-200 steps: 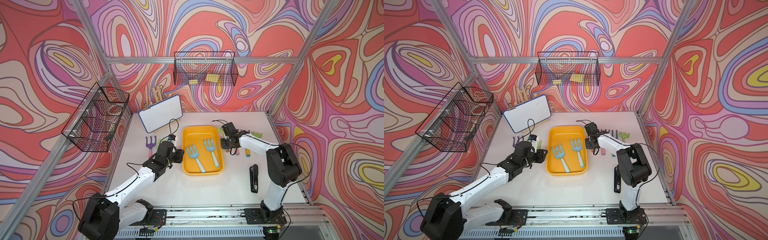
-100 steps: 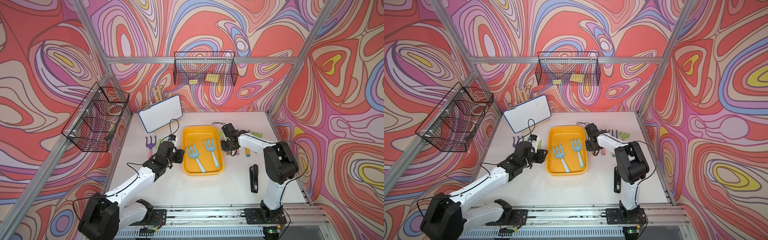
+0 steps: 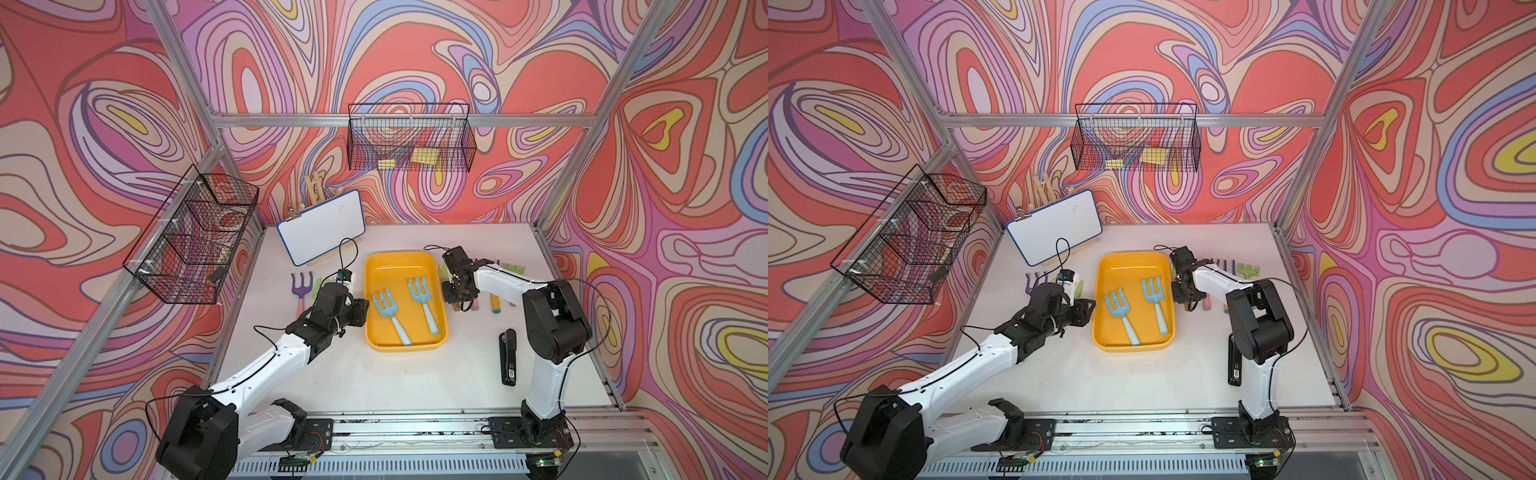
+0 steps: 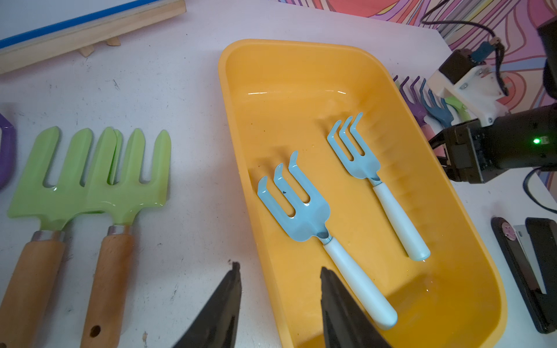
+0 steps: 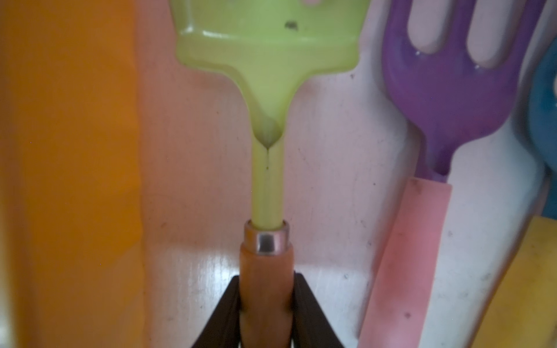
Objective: Take the hand rake out of the storage box
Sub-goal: Place the rake at the center of the board.
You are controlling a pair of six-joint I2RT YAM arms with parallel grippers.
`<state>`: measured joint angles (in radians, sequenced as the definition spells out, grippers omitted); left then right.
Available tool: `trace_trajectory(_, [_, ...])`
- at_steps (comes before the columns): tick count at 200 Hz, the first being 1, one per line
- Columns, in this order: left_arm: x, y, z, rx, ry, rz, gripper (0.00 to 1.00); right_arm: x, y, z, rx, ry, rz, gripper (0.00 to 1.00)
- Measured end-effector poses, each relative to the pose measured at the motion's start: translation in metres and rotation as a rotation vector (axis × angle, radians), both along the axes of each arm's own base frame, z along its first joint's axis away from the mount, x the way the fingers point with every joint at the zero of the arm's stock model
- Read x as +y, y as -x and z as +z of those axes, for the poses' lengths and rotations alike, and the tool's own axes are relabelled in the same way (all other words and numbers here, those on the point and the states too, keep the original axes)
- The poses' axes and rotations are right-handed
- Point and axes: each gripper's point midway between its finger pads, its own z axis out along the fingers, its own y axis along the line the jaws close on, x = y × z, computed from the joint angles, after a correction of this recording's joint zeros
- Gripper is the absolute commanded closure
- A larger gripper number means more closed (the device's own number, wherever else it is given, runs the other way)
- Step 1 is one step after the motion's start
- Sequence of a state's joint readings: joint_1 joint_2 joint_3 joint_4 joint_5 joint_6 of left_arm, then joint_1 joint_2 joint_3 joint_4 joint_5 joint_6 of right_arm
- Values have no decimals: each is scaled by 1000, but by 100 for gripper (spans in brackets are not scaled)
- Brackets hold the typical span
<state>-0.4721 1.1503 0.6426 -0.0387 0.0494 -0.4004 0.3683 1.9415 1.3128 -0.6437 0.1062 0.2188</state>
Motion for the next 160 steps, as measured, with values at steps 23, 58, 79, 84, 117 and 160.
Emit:
trace_trajectory(23, [0,0,0,0,0,0,52,-2,0,-3,8,3,-3,66])
trace_trajectory(58, [0,0,0,0,0,-1,52,-2,0,-3,8,3,-5,62])
trace_trajectory(79, [0,0,1,0,0,-1,52,-3,0,-3,8,2,-6,57])
trace_trajectory(84, [-1,0,1,0,0,-1,52,-3,0,-3,8,3,-5,55])
trace_trajectory(117, [-2,-1,4,-6,3,-4,52,-3,-1,-3,5,6,-4,41])
trace_trajectory(160, [-3,-1,4,-6,3,-7,53,-4,-4,10,-28,0,-3,25])
